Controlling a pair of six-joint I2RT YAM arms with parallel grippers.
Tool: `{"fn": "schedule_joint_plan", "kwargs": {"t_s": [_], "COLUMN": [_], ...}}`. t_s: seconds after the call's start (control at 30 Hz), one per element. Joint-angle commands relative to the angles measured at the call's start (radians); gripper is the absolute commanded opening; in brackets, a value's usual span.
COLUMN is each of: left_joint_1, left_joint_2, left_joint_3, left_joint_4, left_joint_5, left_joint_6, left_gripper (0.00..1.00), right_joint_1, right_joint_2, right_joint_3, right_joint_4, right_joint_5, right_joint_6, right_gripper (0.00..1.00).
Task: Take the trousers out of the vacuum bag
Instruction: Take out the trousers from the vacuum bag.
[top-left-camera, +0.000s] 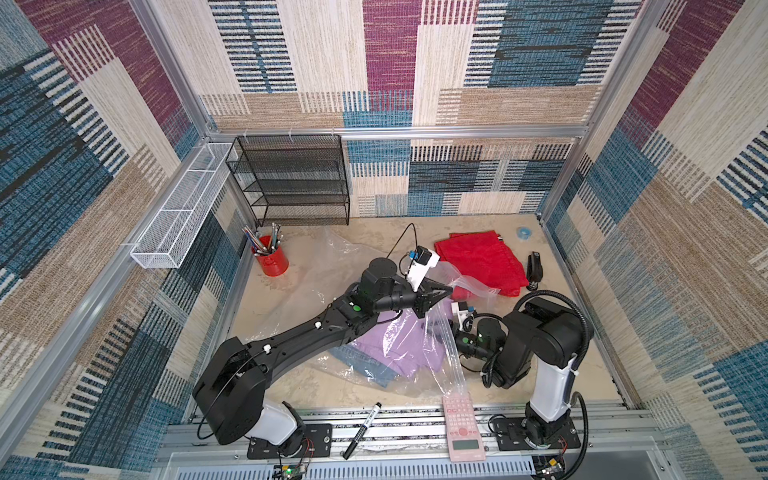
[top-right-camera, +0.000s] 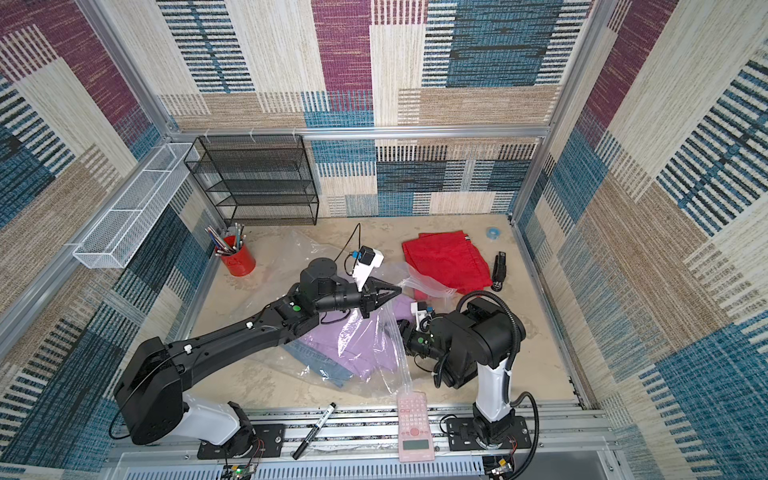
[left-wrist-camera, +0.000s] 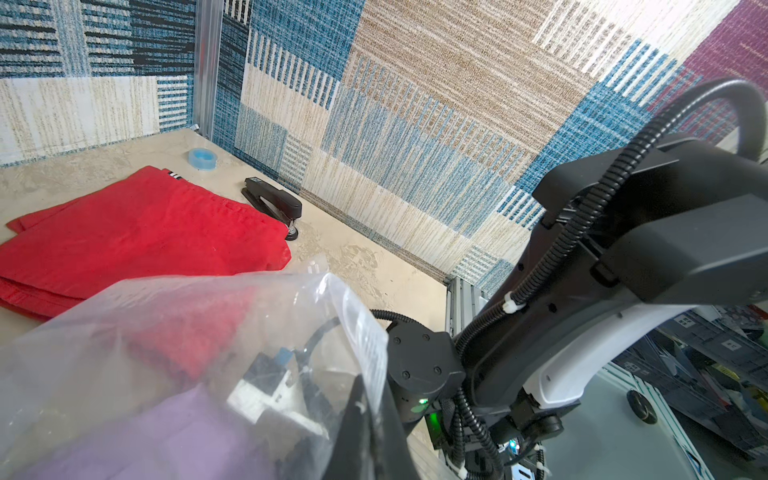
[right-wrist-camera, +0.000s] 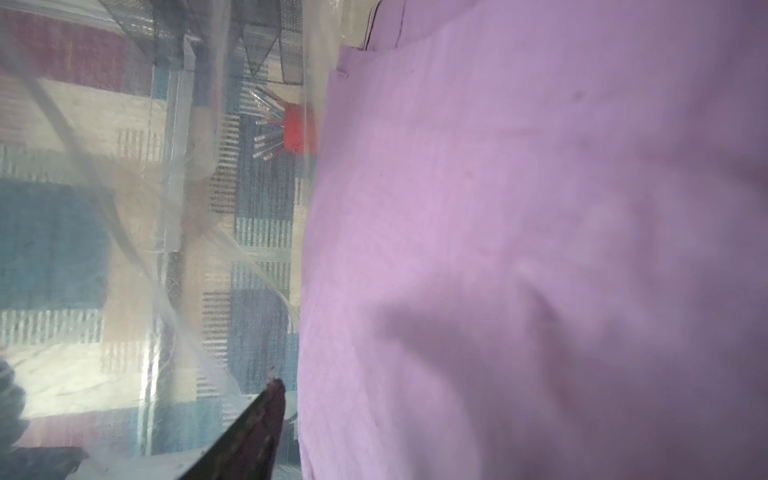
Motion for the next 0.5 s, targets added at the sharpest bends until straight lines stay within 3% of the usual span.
{"fn": "schedule_joint_plan", "kwargs": {"t_s": [0.0,0.13,0.27,0.47], "left_joint_1": [-0.001,-0.001,-0.001,-0.001], "left_joint_2": [-0.010,-0.013,-0.013,-0.021], "left_joint_3": [-0.003,-0.006,-0.007,-0.013], "left_joint_4": [0.012,0.009,0.009,0.006], "left_joint_5": [0.004,0.001,0.000,-0.008], "left_joint_6": [0.027,0.030,0.030,0.036], "left_gripper": [0.00,0.00,0.00,0.00], "right_joint_1": [0.004,0.004,0.004,0.004], "right_joint_2": [0.010,0.021,0.022,-0.055], "right_joint_3": [0.008,-0.009,-0.027,-0.039], "right_joint_4": [0.279,0.303,0.353,0.342], "right_joint_5": [0.040,0.057,0.056,0.051], "right_joint_6": [-0.052,-0.041,-0.020,-0.021], "right_gripper": [0.66,0.47,0.21,0.09]}}
